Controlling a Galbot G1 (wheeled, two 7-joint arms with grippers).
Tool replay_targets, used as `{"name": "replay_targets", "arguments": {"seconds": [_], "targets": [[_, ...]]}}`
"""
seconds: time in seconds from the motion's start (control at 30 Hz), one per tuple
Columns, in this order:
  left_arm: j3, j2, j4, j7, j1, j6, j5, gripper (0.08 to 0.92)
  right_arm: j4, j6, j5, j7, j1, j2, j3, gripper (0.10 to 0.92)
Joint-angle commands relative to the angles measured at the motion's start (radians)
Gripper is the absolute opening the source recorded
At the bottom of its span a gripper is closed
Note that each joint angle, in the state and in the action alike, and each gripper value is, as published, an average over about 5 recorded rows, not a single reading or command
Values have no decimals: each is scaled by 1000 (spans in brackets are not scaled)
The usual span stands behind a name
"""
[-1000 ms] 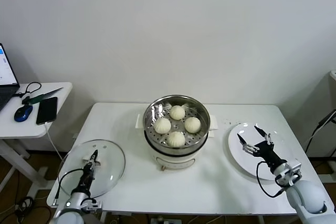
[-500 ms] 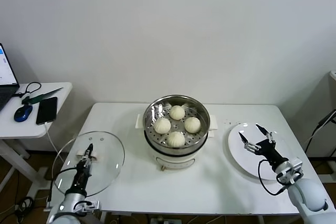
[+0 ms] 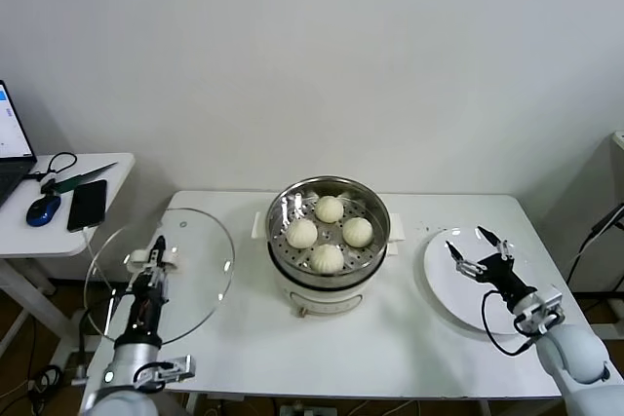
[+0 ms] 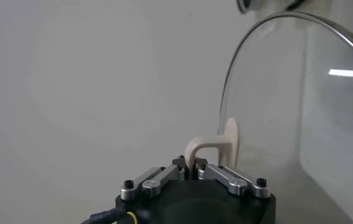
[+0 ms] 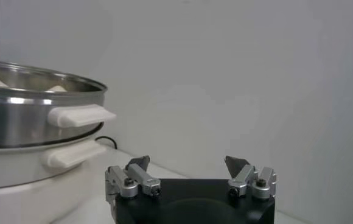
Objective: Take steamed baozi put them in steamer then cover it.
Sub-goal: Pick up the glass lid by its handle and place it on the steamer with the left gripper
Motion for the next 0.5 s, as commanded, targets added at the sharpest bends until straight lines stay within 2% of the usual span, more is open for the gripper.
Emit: {"name": "replay_targets", "arguments": {"seconds": [0.03,0.27,0.5], "targets": [[353,148,-99,225,-248,374,69,152,-24,-1,-17,6,25,-6,-10,823],[557,102,-23,444,-519,465,159,152,-50,4,-31,5,27,-7,0,823],[650,-59,100,487,-636,468,214,152,-76,13,-43,-1,26,-5,16,823]]}}
